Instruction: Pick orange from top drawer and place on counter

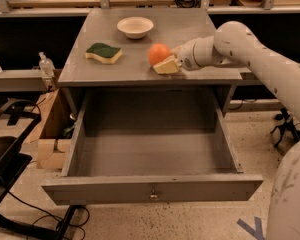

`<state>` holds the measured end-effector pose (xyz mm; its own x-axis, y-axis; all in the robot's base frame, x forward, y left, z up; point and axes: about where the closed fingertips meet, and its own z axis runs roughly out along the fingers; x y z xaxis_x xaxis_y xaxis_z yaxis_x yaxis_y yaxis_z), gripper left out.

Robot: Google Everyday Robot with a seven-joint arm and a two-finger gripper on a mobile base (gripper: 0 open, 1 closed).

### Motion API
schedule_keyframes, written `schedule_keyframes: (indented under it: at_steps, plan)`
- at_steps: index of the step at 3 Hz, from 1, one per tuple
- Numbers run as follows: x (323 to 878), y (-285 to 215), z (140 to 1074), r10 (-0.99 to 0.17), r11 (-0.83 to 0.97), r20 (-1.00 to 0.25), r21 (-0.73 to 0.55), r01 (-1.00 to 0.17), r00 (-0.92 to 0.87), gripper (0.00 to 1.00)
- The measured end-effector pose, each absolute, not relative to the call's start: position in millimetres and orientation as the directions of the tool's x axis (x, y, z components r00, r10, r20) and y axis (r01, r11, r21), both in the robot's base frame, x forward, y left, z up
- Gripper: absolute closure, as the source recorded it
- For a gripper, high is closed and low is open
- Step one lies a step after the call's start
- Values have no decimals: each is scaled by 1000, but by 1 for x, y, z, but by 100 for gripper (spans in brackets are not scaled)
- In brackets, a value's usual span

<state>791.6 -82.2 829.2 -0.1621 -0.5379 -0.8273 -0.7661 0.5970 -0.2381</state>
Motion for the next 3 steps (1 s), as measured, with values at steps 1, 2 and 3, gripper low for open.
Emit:
schedule_keyframes:
  at_steps: [1,2,3]
  plan:
    - [792,-82,829,-538,597,-827,-238,-766,-162,14]
    - [792,-82,829,-538,597,-827,-238,-766,-162,0]
    - [792,-82,829,-538,597,-827,-238,-766,-162,0]
